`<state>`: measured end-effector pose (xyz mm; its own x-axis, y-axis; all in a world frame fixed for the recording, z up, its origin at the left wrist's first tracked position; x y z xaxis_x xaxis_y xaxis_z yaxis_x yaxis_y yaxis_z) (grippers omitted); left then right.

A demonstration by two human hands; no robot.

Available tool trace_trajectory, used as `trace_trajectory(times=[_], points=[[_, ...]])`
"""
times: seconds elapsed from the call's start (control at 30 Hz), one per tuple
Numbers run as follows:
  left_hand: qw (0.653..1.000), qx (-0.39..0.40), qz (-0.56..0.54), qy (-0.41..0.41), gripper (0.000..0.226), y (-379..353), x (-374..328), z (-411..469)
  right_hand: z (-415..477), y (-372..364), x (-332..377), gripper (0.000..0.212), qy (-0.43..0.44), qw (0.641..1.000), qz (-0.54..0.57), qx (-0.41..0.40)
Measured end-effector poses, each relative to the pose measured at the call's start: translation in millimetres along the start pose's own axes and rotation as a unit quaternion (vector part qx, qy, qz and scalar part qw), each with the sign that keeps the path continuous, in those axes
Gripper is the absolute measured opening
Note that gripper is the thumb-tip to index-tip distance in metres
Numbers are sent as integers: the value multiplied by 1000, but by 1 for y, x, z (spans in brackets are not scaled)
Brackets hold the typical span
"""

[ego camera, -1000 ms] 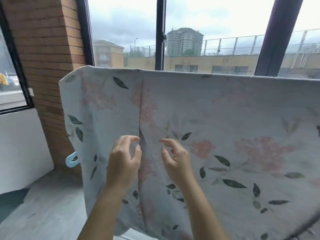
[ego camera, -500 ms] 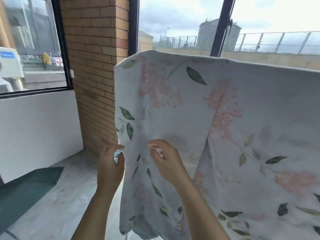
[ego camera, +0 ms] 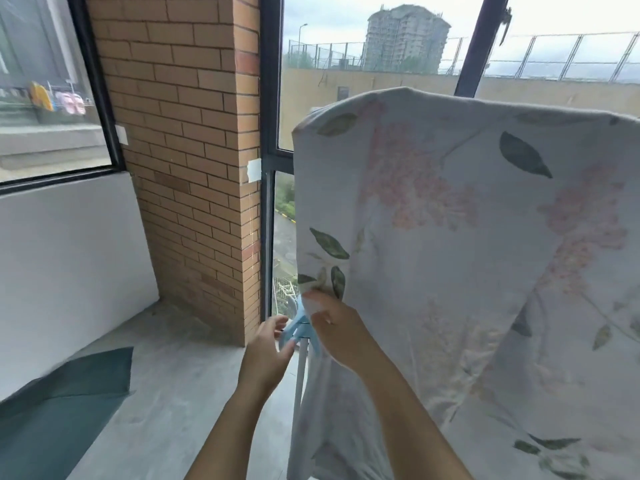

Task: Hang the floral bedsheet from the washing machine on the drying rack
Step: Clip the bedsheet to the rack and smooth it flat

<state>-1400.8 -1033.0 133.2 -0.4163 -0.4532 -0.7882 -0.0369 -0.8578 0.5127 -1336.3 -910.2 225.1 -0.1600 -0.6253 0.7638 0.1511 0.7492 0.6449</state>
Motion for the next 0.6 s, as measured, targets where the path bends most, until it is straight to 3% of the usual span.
trace_trajectory(times=[0.4, 0.5, 0.6], points=[[996, 74, -42, -13, 25, -17, 32, 25, 14, 8, -46, 58, -93, 991, -22, -91], [999, 46, -17, -18, 41, -23, 23, 17, 14, 6, -55, 57, -110, 990, -13, -82], [999, 24, 33, 1, 79, -33, 16, 2, 15, 4, -60, 58, -117, 990, 10, -78]])
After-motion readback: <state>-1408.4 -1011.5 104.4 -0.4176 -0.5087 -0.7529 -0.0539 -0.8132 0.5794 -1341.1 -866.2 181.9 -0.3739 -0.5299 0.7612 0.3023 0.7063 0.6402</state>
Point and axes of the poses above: each hand's wrist, its own z-axis towards the middle knuckle, its own y-axis out of the back of the hand, x = y × z, the point moved 6 cm from there along z, towards the middle knuckle, and after that the axes turned 8 degrees about -y, right-handed, at the moved point
